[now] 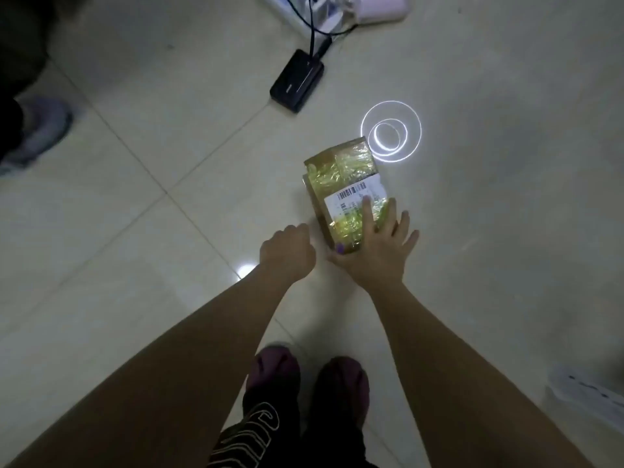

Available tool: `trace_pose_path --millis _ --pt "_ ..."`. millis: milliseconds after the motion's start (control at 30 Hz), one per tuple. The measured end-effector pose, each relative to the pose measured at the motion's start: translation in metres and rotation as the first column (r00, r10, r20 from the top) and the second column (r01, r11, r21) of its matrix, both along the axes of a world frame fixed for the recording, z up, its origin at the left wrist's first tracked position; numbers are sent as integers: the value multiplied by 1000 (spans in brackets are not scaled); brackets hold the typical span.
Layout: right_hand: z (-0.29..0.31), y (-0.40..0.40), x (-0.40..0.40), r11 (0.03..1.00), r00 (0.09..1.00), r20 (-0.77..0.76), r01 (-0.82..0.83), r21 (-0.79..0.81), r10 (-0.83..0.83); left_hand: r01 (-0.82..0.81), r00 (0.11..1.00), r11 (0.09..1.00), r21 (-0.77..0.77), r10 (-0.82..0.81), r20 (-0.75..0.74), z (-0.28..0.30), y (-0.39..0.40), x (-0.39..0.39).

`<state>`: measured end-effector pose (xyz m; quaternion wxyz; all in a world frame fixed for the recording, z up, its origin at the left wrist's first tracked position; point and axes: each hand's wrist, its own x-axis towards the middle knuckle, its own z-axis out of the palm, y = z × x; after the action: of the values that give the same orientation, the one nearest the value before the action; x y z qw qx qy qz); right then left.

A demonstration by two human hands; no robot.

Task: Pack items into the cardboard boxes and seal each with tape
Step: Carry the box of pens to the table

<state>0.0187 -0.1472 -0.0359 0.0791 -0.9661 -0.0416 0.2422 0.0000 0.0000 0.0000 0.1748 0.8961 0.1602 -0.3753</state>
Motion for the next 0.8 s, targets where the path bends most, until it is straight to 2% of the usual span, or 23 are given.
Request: trace_pose_path --millis 133,267,400,533,600,700,800 --pt "-29 7 -5 997 989 145 -27 -72 37 -2 1000 999 39 2 -17 -31 -3 3" --pt "-48 4 -3 995 961 269 -36 -90 59 -98 995 995 -35 98 -1 -52 -8 9" --pt "-53 3 2 998 964 262 -23 -64 39 -194 980 972 -131 197 9 -70 -5 13" --pt "-52 -9 9 999 959 284 -16 41 3 -375 925 893 -249 379 -36 -82 -7 20" --pt "-52 -18 14 996 958 285 -21 82 -3 -477 875 824 -306 479 -73 -84 -10 27" --pt "-49 -26 23 989 969 246 -9 149 -28 -583 800 709 -397 586 -130 -89 -19 40" --pt "-42 -34 31 978 983 172 33 206 -69 -634 749 650 -419 651 -122 -96 -29 49"
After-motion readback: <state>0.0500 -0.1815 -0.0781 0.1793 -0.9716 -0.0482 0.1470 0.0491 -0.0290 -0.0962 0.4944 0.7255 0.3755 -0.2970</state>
